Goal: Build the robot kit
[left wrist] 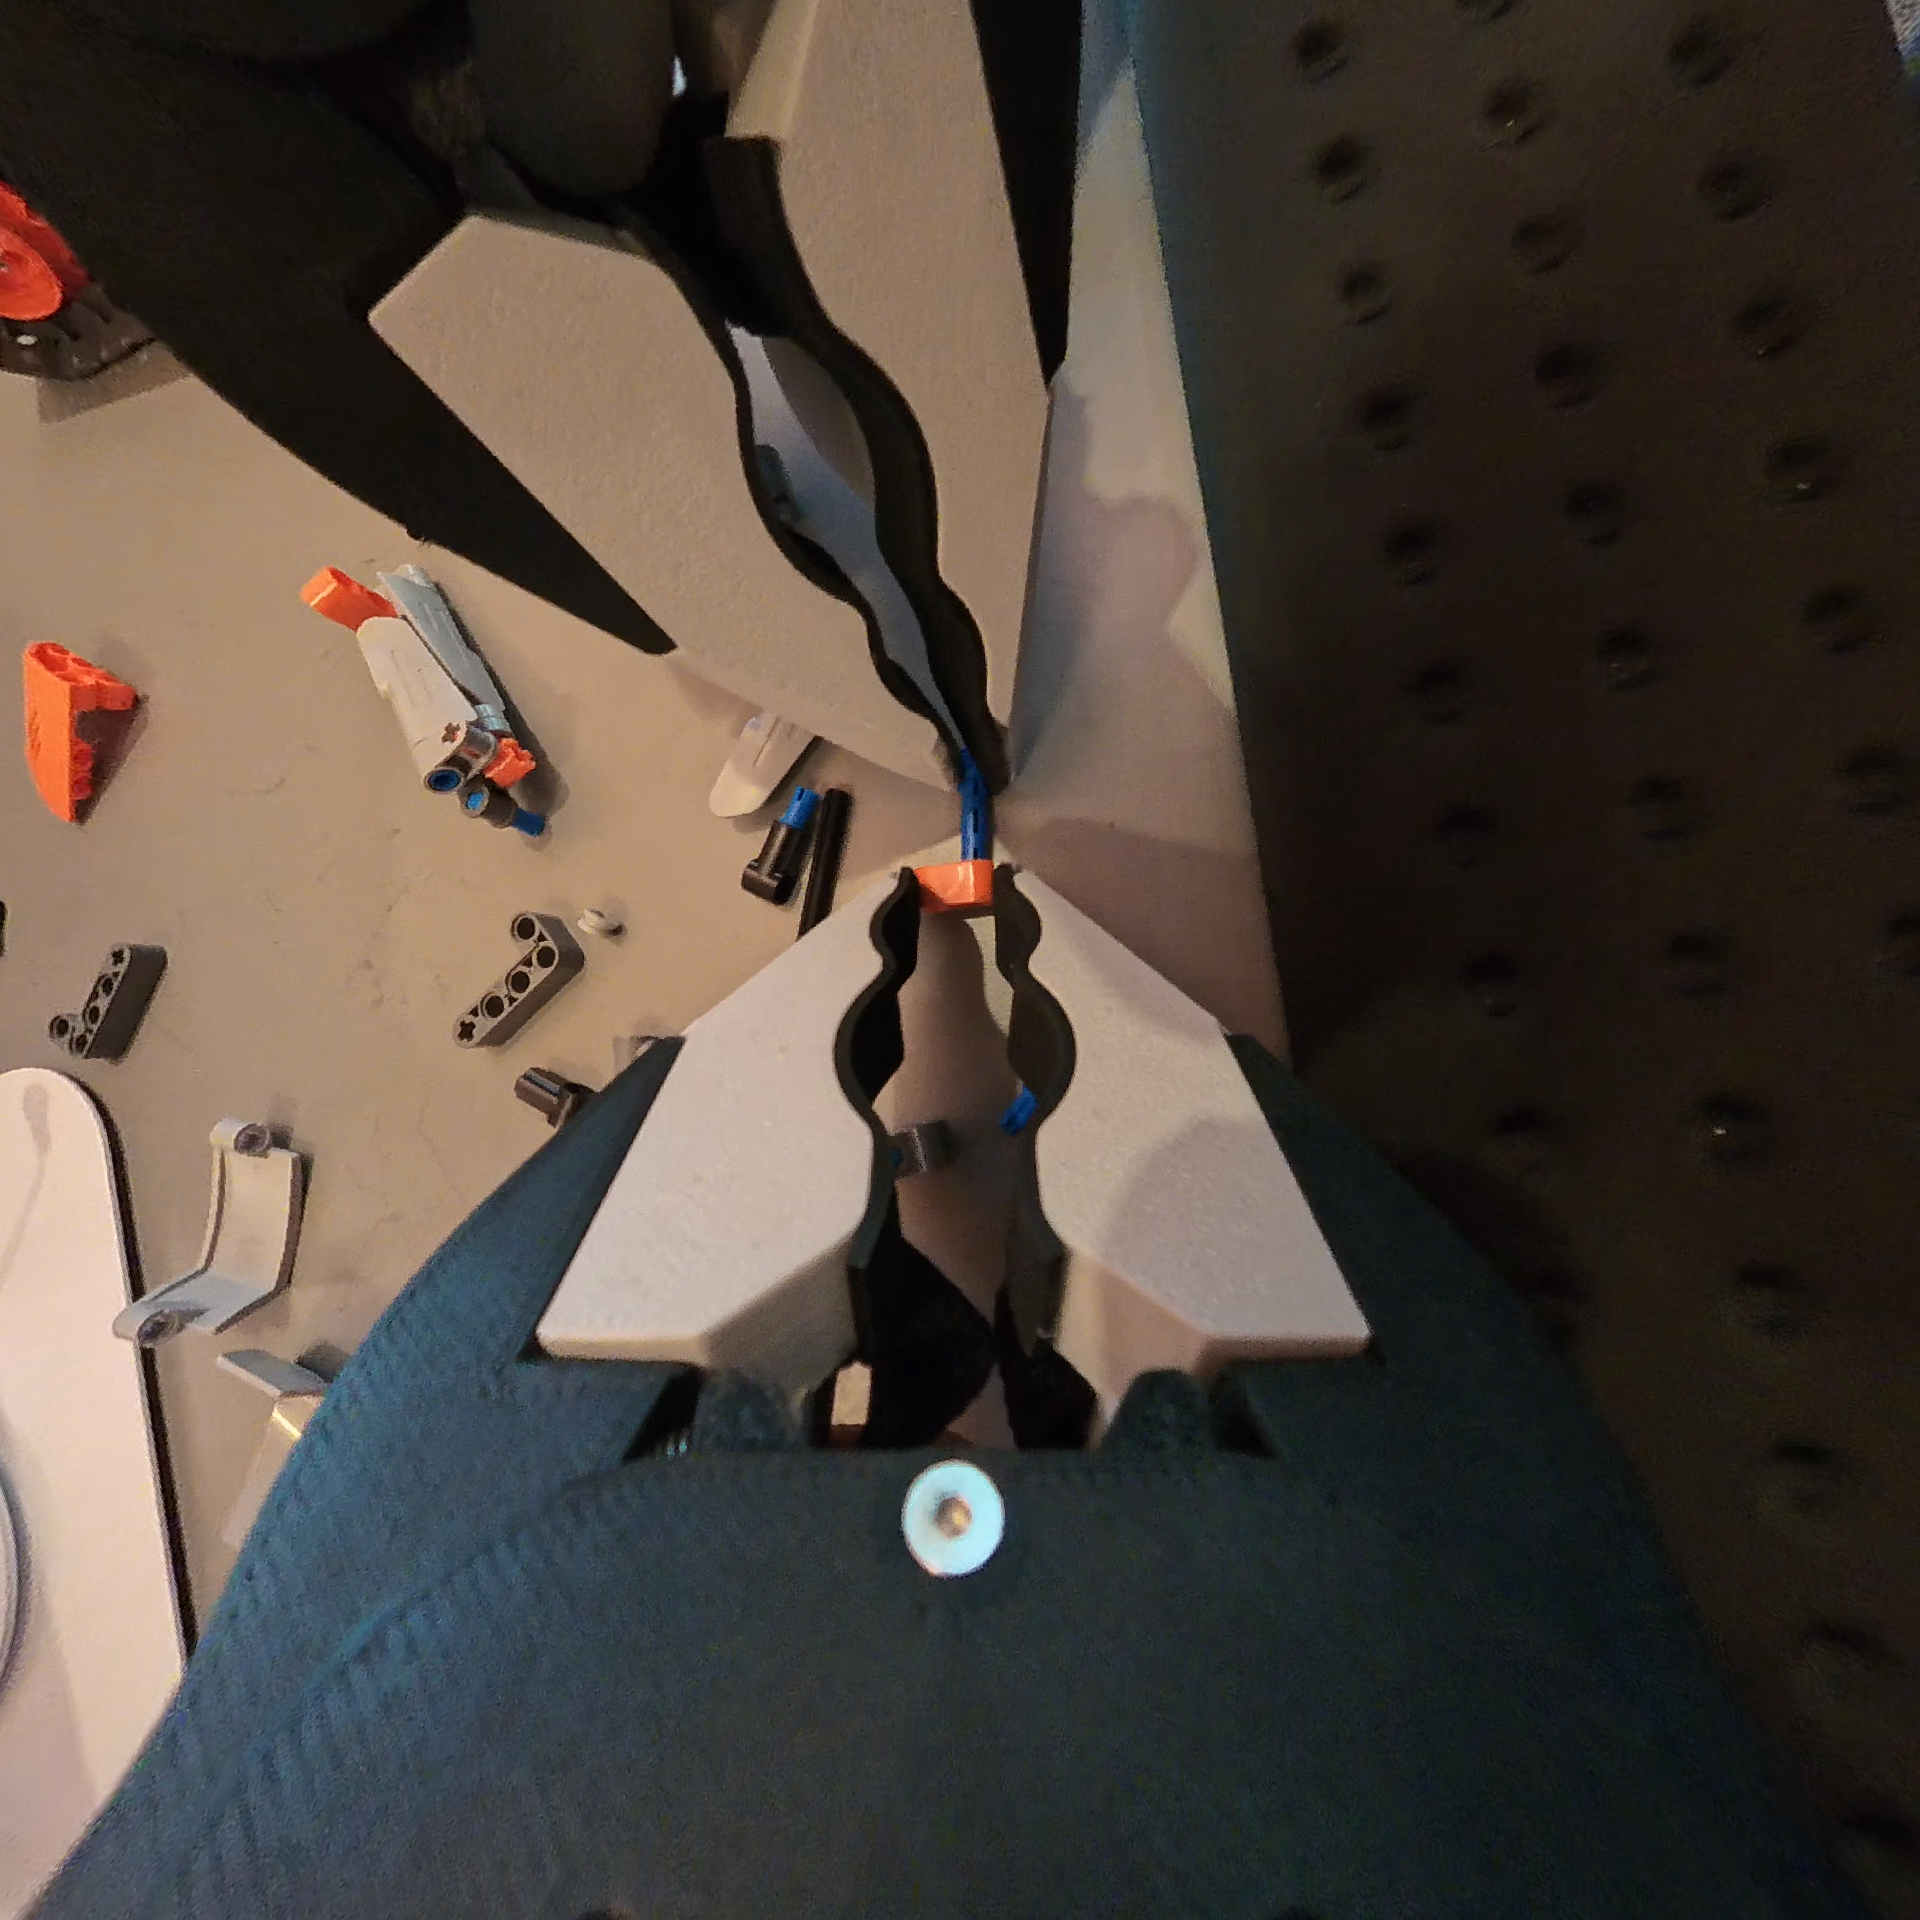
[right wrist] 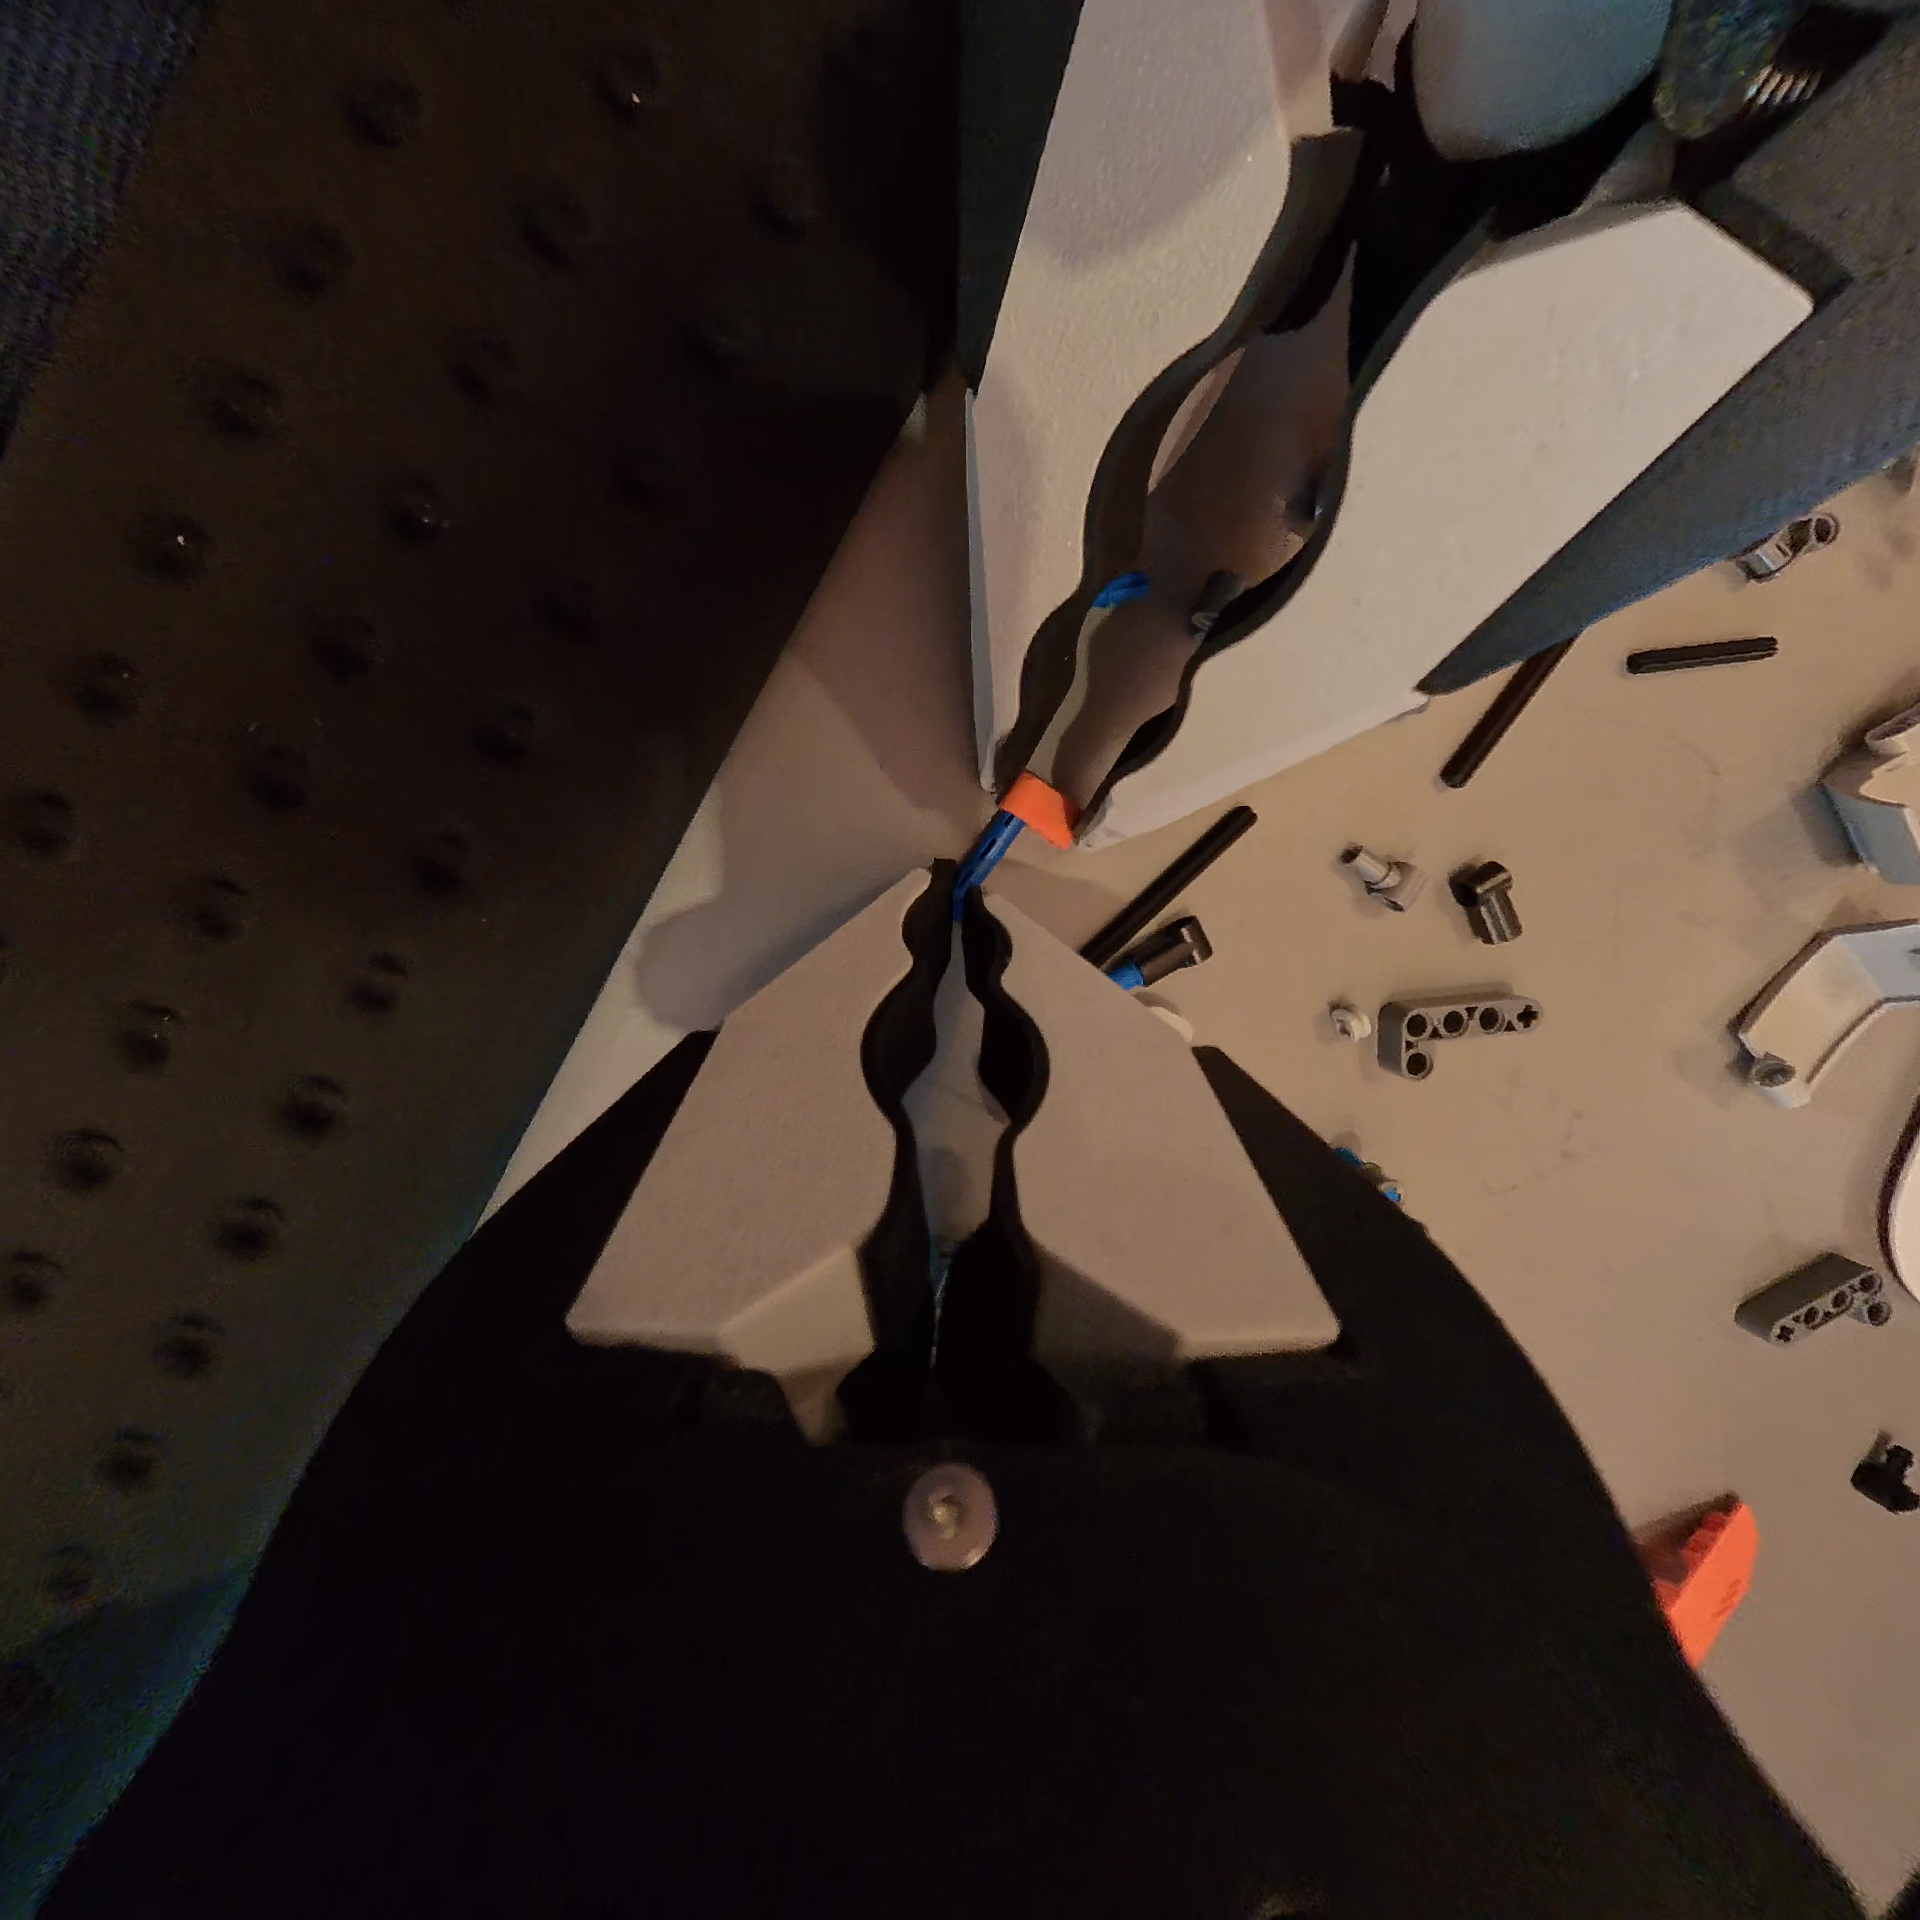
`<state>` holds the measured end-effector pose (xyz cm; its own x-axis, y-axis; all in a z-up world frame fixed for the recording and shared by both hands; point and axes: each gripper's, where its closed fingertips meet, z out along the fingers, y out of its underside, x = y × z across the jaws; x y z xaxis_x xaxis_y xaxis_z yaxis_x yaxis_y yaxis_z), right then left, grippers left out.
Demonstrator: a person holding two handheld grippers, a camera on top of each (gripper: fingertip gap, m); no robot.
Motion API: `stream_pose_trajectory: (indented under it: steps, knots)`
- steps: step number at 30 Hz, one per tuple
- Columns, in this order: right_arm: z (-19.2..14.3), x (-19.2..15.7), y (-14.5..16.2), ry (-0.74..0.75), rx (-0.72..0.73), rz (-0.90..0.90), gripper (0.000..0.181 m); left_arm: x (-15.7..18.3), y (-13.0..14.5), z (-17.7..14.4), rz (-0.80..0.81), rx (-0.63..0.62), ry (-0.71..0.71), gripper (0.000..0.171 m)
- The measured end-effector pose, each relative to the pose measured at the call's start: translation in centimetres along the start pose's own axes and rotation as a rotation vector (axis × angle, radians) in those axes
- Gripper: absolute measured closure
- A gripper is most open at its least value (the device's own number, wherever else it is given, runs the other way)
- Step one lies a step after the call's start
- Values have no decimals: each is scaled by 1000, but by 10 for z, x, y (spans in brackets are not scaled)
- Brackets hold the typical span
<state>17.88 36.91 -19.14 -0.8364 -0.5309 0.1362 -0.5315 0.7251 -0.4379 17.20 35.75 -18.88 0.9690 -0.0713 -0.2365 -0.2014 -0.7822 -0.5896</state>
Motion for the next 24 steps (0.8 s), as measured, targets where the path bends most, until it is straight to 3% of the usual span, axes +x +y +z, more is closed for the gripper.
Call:
stream_pose_trajectory:
  steps: [12,24]
  knots:
    - [0,0,0,-50,20,23,181,1,-2,1,60,23,52,159]
    - [1,1,-1,45,11,175,181,1,-2,2,-54,1,-88,159]
